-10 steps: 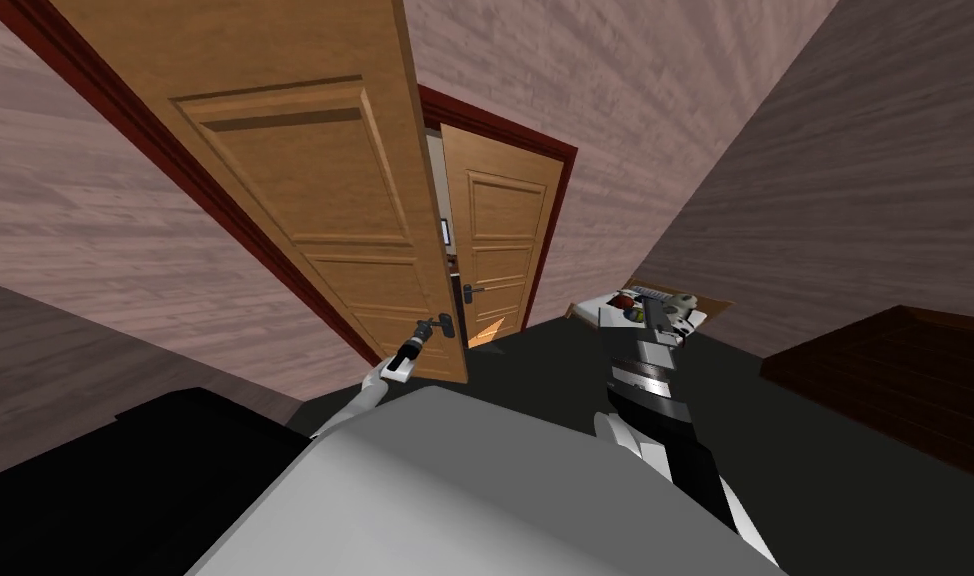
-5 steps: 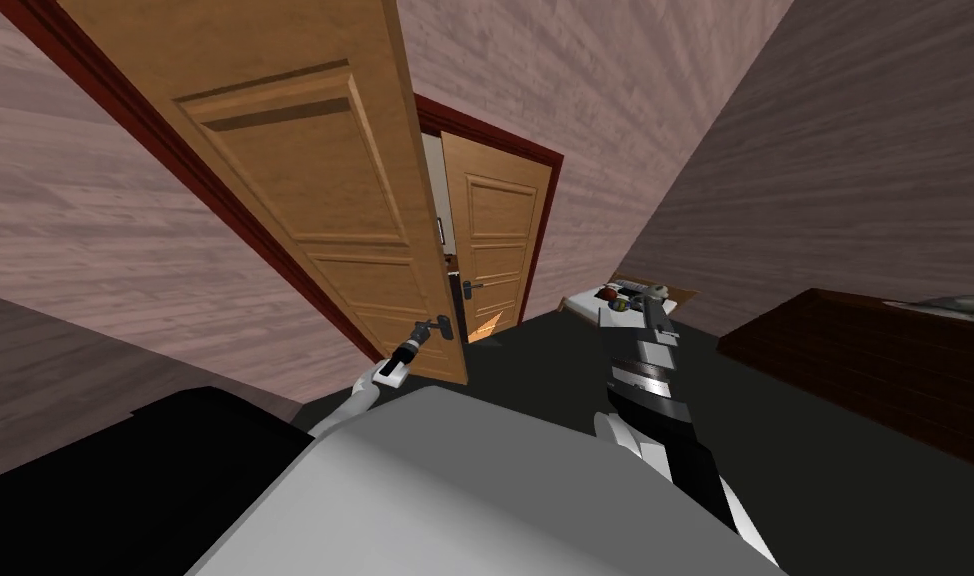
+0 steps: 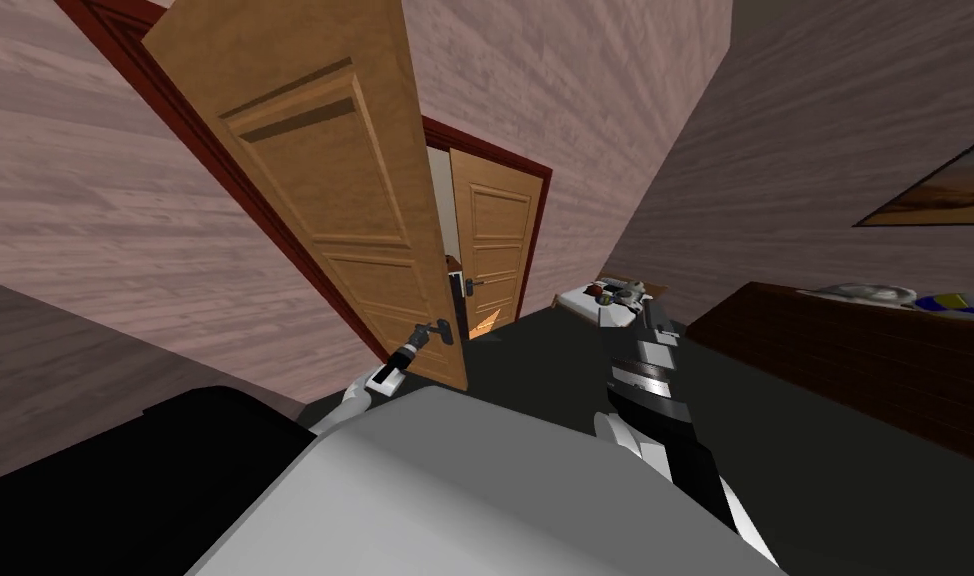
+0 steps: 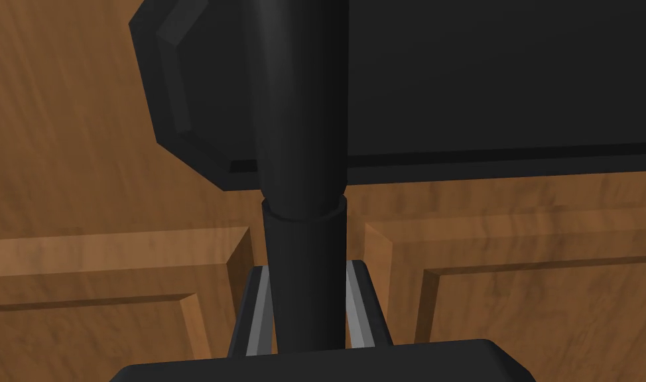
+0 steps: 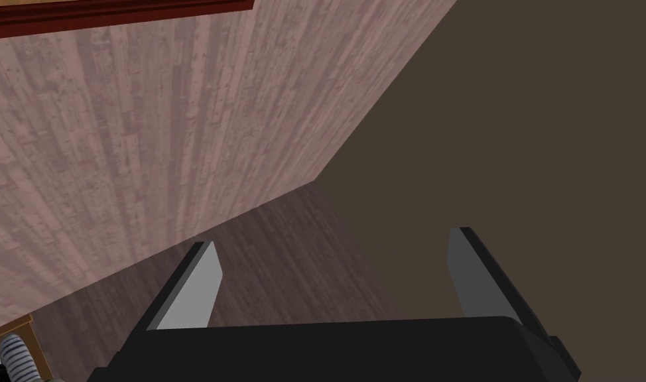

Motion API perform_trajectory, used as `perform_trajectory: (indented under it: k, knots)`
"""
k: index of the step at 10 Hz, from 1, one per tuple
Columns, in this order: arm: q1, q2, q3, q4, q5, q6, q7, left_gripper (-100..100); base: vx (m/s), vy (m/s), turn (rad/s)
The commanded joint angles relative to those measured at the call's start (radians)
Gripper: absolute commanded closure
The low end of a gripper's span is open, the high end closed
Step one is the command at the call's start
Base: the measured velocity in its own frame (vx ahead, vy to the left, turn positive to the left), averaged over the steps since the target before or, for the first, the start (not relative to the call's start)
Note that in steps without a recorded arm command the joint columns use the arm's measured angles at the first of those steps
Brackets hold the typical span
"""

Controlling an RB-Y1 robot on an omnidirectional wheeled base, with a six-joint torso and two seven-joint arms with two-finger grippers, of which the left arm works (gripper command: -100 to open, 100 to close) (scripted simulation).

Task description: Pull the door open

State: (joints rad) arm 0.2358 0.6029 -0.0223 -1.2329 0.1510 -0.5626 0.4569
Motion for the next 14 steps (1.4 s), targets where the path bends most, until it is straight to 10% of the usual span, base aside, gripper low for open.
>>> perform_trajectory:
  k: [1, 14]
  knots:
    - [0.012, 0.014, -0.009, 0.000, -0.001, -0.023, 0.012, 100, -0.166, 0.030, -0.136]
    - [0.084, 0.109, -0.063, 0.024, -0.007, -0.180, 0.090, 100, -0.199, 0.077, -0.139]
